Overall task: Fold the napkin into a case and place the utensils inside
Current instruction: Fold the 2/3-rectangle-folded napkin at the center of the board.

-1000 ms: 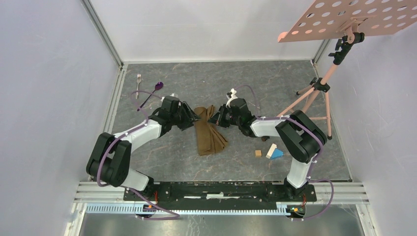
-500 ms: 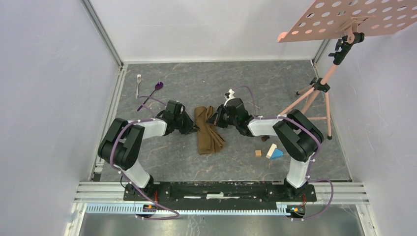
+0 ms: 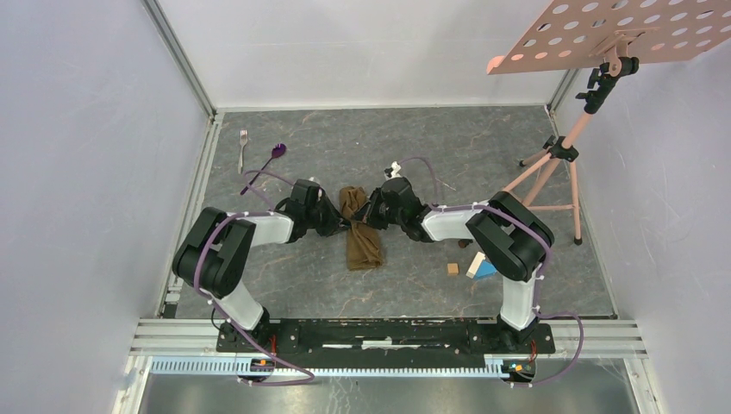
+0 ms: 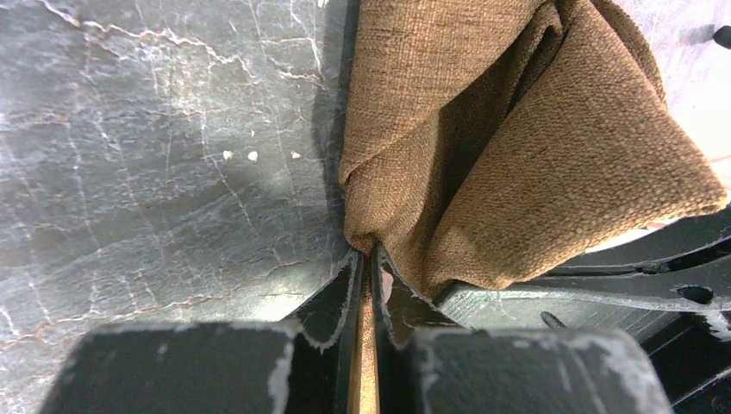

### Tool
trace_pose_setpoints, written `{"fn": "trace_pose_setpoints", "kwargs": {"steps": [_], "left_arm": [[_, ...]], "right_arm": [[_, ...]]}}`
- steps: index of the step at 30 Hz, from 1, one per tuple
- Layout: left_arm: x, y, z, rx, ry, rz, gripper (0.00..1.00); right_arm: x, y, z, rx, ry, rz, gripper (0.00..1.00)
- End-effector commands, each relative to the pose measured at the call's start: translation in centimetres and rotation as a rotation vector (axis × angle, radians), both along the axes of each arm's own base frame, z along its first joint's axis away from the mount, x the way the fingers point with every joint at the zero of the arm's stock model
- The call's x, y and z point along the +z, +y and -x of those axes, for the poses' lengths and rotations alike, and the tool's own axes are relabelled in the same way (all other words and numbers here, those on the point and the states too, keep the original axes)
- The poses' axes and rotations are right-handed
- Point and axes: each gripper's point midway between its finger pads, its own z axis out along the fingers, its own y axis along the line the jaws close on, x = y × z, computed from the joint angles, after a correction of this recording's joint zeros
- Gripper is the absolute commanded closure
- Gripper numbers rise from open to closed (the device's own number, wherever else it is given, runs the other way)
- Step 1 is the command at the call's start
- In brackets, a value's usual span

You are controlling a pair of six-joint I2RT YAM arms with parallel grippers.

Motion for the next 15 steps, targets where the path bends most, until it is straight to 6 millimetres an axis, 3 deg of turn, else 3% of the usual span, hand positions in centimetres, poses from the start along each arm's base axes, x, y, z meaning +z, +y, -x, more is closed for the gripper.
{"fn": "trace_pose_setpoints", "kwargs": {"steps": [1,7,15], "left_arm": [[-1.5,0.8,1.4,0.021,0.033,-0.039,0.90],[-1.3,1.1,1.8,0.036,0.024,-0.040,0.91],[-0.8,1.3,2.3,0.050,0.004,-0.030,0.91]], "right_arm": [[1.6,1.3,-0.8,-0.073,-0.001,-0.049,1.00],[0.9,0.9,-1.0,-0.151,0.035,-0.062,1.00],[0.1,1.8,-1.2,-0.163,0.059,-0.075,1.00]]}}
